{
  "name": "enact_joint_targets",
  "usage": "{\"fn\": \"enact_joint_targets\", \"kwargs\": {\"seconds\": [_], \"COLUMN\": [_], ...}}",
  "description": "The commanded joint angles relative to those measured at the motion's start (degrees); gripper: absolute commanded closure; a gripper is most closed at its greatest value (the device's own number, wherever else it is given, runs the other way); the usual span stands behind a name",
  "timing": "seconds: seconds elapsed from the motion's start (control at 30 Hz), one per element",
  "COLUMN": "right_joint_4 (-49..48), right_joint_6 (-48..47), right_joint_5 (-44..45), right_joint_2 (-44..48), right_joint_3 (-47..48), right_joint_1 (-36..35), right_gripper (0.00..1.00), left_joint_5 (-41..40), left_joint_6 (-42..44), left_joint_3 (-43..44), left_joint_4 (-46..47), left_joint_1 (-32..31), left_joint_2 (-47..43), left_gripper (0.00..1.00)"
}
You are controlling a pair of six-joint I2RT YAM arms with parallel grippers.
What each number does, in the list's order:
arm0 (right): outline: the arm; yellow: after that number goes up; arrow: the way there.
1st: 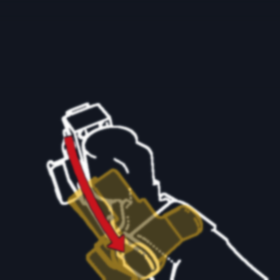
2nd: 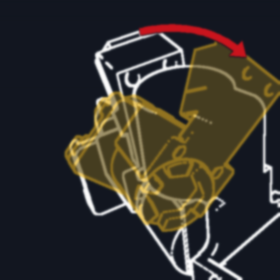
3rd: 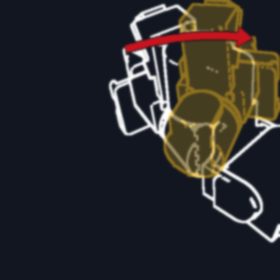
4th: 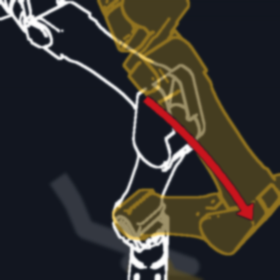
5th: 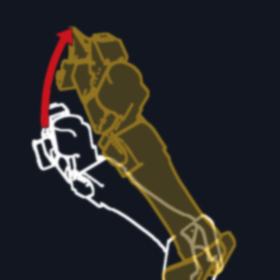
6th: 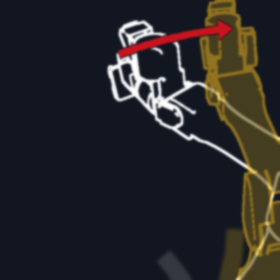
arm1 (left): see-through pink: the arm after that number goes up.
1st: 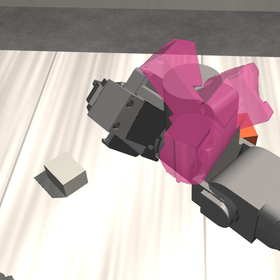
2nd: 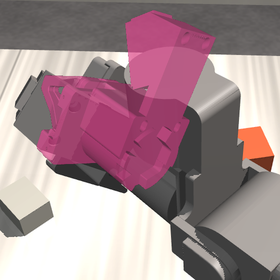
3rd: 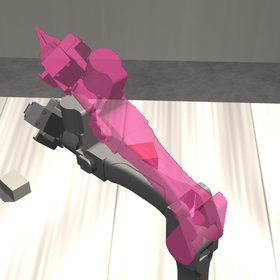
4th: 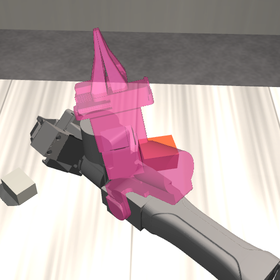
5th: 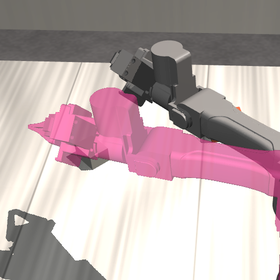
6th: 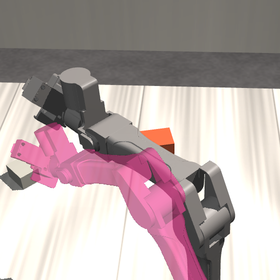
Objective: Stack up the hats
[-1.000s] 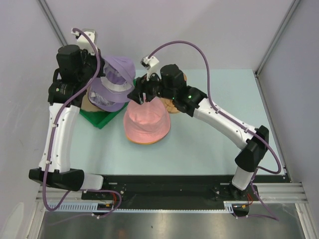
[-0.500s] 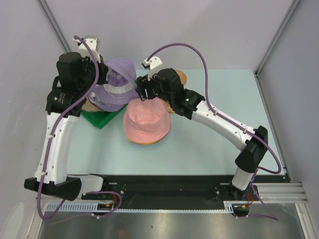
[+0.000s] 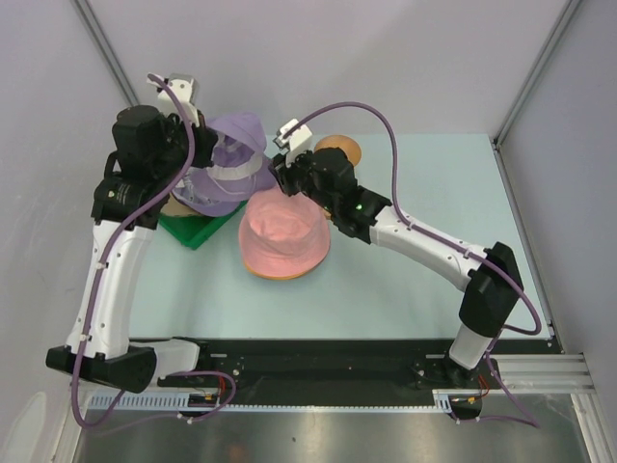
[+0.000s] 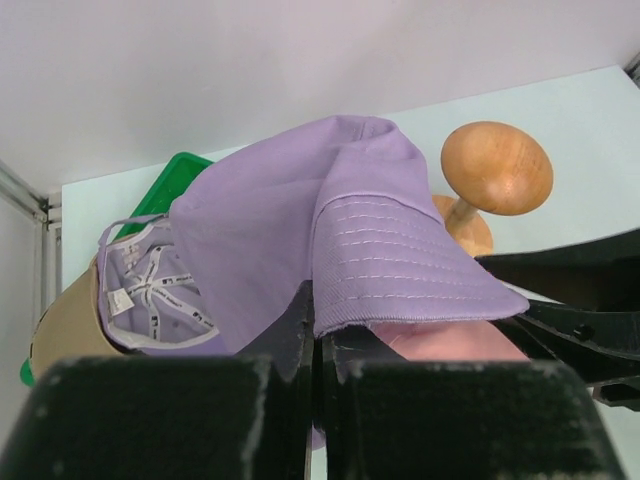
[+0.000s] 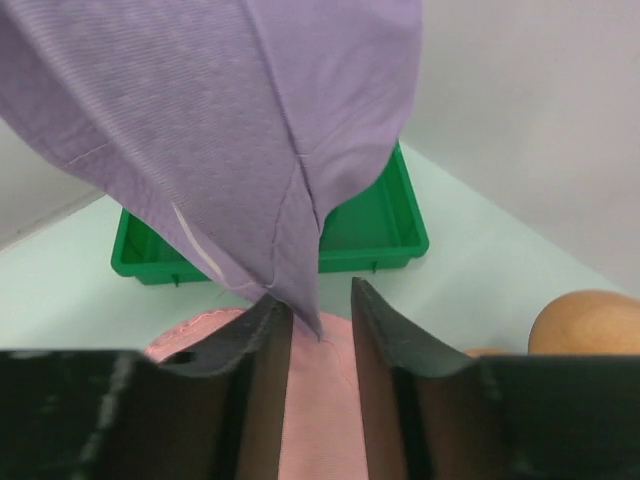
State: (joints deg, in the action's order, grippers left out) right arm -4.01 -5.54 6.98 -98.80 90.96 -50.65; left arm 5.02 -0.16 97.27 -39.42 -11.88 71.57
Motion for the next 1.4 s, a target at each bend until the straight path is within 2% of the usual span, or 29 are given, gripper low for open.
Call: {"fn": "enact_joint_targets", "kwargs": {"seconds": [0.0,0.03,0.1,0.27,0.53,0.63,0.77,0.9,0.93,0.97,1.0,1.03,1.07,1.1,1.13,1.17,1.23,1.37], "right_joint_4": [-12.0,-11.9,-11.8,-12.9,-14.8,-15.6,-14.1,-12.5,-12.0,-11.3,-11.1,-11.1,-10.9,-10.6,-10.3,-9.6,-9.3,-9.4], "right_joint_6": [-3.9,-4.2,-5.3,-9.0,-11.9,-12.4,-13.0,-13.3,-12.9,-12.6,-12.3,-12.3,-12.2,-12.0,-11.6,-11.4,-11.9,-13.1], "right_joint_5": [-2.4,-2.3,-0.6,1.8,4.5,5.9,7.6,10.4,10.8,10.9,11.6,12.3,13.5,14.1,14.5,15.1,15.7,20.7], "right_joint_2": [3.2,2.7,2.5,2.8,6.2,9.9,15.1,19.9,20.7,22.0,22.6,23.1,23.9,24.4,24.6,25.1,25.8,25.7], "right_joint_3": [-1.1,-0.4,-0.1,-0.3,-4.5,-9.4,-15.3,-20.1,-20.8,-22.3,-22.9,-23.7,-24.9,-25.4,-25.8,-26.3,-28.0,-30.7], "right_joint_1": [0.8,1.0,1.8,4.2,7.4,6.5,3.7,0.0,-0.6,-1.1,-2.6,-3.2,-4.0,-5.3,-6.0,-6.6,-9.4,-14.1], "right_gripper": [0.73,0.84,1.00,1.00,1.00,1.00,1.00,1.00,1.00,1.00,1.00,1.00,1.00,1.00,1.00,1.00,1.00,1.00], "left_joint_5": [3.9,4.3,5.3,6.1,2.2,0.8,-1.9,-4.7,-4.8,-4.8,-4.8,-6.5,-6.9,-7.6,-8.5,-8.4,-8.2,-8.0], "left_joint_6": [-1.5,-1.6,-1.6,0.0,5.3,6.8,10.5,11.5,11.1,10.7,10.2,8.9,8.1,7.1,5.0,4.2,0.9,-7.7], "left_joint_3": [0.5,0.5,0.5,0.3,-7.1,-13.4,-26.6,-33.9,-34.7,-35.8,-36.3,-36.6,-37.2,-37.5,-37.9,-38.5,-39.8,-44.7], "left_joint_4": [5.2,5.6,7.2,12.0,22.9,25.7,30.7,32.3,31.3,30.6,29.8,27.8,26.7,25.5,22.7,21.1,17.4,11.1], "left_joint_1": [-0.4,-0.5,-0.7,-1.9,-8.1,-9.2,-10.8,-11.5,-11.5,-11.5,-11.5,-11.5,-11.5,-11.5,-11.5,-11.5,-11.5,-11.5], "left_joint_2": [1.0,1.2,2.0,4.0,5.0,1.9,-5.5,-13.1,-13.9,-14.6,-15.1,-16.3,-16.9,-17.6,-19.0,-20.1,-22.4,-33.3], "left_gripper": [1.00,1.00,1.00,1.00,1.00,1.00,1.00,0.99,0.96,0.89,0.71,0.65,0.42,0.27,0.18,0.14,0.12,0.06]}}
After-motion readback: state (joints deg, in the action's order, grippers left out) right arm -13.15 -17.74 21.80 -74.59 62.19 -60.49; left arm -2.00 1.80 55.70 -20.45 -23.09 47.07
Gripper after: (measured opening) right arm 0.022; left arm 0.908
